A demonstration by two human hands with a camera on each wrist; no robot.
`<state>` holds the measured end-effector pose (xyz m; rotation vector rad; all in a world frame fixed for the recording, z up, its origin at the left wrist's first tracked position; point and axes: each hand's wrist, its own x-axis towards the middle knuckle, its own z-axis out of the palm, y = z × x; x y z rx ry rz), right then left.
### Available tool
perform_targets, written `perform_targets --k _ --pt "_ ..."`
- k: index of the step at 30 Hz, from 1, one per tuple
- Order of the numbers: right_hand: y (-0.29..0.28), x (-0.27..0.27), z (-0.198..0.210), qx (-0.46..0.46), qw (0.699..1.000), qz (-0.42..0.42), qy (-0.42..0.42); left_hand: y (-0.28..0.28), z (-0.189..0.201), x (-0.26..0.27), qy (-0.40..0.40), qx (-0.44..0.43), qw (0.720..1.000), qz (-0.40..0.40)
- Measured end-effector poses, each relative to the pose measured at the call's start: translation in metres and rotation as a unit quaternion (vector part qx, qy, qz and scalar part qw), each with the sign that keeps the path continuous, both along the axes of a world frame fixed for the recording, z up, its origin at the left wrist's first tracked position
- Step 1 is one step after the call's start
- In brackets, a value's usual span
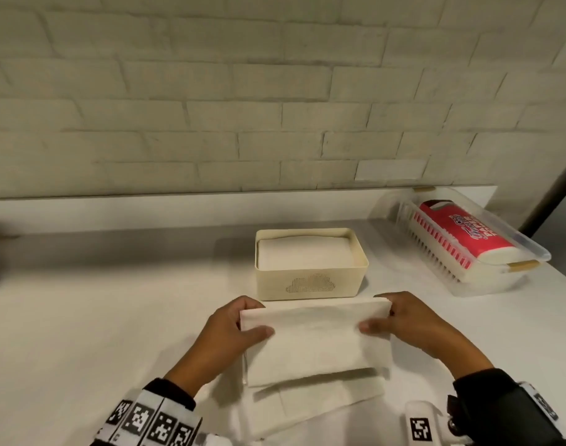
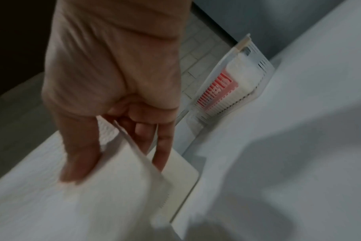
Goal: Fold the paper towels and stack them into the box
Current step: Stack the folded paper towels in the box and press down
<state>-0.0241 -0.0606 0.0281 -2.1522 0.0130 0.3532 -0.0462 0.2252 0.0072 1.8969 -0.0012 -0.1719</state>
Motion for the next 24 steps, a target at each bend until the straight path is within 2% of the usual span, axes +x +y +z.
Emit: perform_targets --k 2,7,14,19,24 --pt "0.003 0.008 0.008 0.061 0.998 -0.032 -0.008 0.0 0.012 0.015 0.043 -0.065 0.997 0.019" --pt "0.011 0.04 0.021 0.15 0.985 -0.087 -0.006 -0.003 0.033 0.049 0.134 -0.147 0.979 0.055" --pt "0.013 0.046 -0.019 0.108 0.986 -0.097 0.084 -0.003 0.003 0.045 0.232 -0.103 0.967 0.035" --pt "0.018 0.037 -0.042 0.102 0.983 -0.094 0.116 0.002 -0.019 0.04 0.252 -0.056 0.965 0.039" --pt "0.022 0.028 -0.052 0.141 0.976 -0.102 0.129 0.003 -0.007 0.032 0.253 -0.088 0.963 0.034"
